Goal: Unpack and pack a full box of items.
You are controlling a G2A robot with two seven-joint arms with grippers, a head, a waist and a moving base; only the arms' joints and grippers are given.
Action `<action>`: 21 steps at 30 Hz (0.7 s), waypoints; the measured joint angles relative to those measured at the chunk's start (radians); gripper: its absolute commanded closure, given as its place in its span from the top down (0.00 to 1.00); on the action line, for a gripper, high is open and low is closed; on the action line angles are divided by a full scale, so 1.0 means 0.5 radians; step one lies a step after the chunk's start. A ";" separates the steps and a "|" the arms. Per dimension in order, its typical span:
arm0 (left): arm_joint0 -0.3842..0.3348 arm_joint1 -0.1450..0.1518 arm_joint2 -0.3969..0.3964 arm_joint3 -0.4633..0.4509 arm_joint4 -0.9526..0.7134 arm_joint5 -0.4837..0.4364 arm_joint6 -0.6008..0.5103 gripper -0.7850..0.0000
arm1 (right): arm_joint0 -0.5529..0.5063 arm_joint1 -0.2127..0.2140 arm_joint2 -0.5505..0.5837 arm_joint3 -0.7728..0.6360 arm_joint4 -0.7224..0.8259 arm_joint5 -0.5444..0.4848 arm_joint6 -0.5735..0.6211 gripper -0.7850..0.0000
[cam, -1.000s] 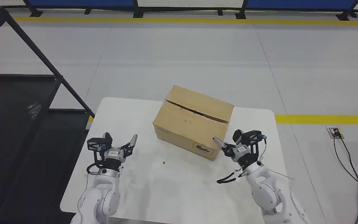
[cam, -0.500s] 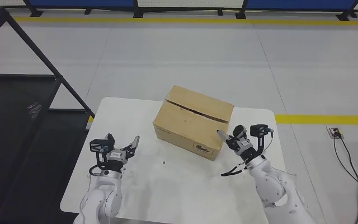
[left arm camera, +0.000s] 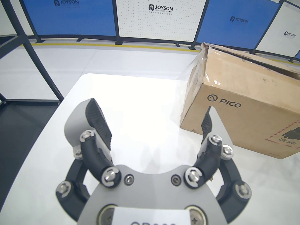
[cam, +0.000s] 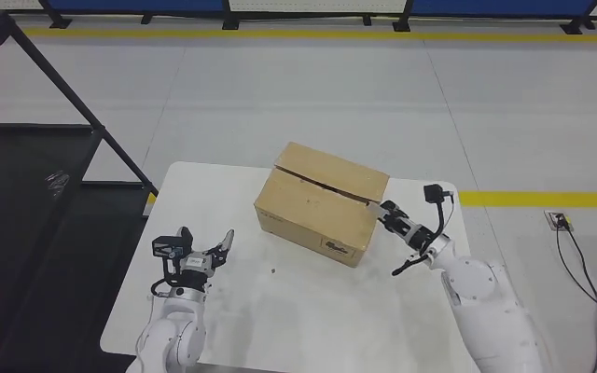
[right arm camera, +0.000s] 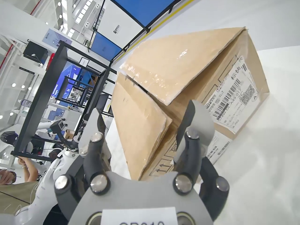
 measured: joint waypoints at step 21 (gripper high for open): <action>-0.033 -0.005 0.008 0.001 0.049 -0.035 -0.048 1.00 | -0.035 0.039 -0.046 -0.057 0.146 -0.040 0.177 0.49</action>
